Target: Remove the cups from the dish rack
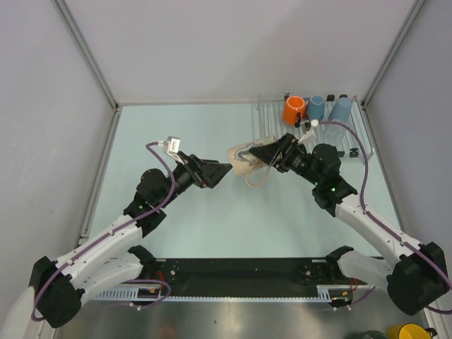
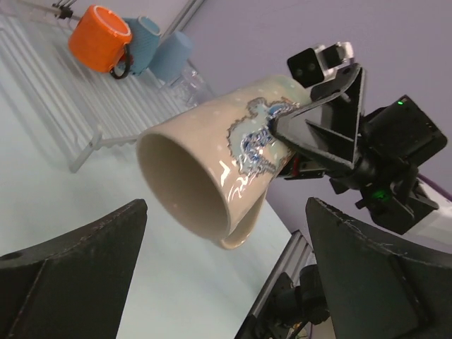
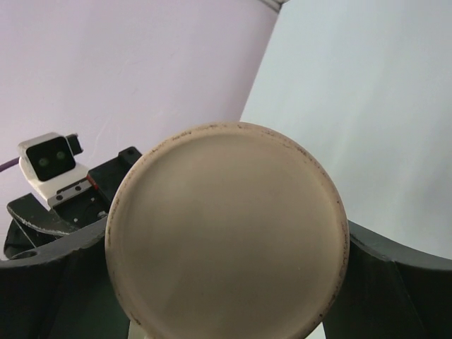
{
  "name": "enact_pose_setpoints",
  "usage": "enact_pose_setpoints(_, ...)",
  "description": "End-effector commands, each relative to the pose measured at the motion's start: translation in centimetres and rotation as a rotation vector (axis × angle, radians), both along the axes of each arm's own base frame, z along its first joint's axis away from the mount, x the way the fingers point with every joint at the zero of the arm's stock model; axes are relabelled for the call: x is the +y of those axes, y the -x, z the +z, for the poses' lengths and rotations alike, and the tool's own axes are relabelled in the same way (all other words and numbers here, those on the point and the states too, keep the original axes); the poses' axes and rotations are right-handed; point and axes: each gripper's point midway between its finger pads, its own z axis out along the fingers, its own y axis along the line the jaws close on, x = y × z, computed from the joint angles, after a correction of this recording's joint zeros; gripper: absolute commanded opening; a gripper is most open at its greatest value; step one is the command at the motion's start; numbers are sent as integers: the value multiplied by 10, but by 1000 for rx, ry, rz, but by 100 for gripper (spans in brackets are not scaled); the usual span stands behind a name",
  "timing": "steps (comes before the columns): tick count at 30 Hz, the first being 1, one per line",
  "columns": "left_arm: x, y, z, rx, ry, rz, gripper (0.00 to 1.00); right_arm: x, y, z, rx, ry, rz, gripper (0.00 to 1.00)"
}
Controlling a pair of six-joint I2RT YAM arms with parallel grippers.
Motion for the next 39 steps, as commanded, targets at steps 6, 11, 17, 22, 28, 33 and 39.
enact_pose_setpoints(6, -9, 14, 22, -79, 97, -87, 95, 28, 12, 76, -216, -171, 84, 0)
enact_pose_setpoints(11, -13, 17, 18, -73, 115, -118, 82, 37, 15, 76, -207, -201, 106, 0)
enact_pose_setpoints(17, -19, 21, 10, -49, 149, -158, 69, 49, 21, 83, -220, -255, 149, 0)
enact_pose_setpoints(22, -19, 23, 12, -64, 170, -169, 63, 63, 30, 86, -223, -296, 204, 0)
enact_pose_setpoints(28, -19, 22, 12, -69, 173, -170, 59, 77, 41, 84, -215, -320, 268, 0)
enact_pose_setpoints(33, -20, 22, 13, -69, 173, -174, 43, 80, 44, 81, -217, -320, 281, 0)
enact_pose_setpoints(39, -22, 17, 7, -45, 151, -159, 0, 79, 46, 80, -221, -298, 287, 0)
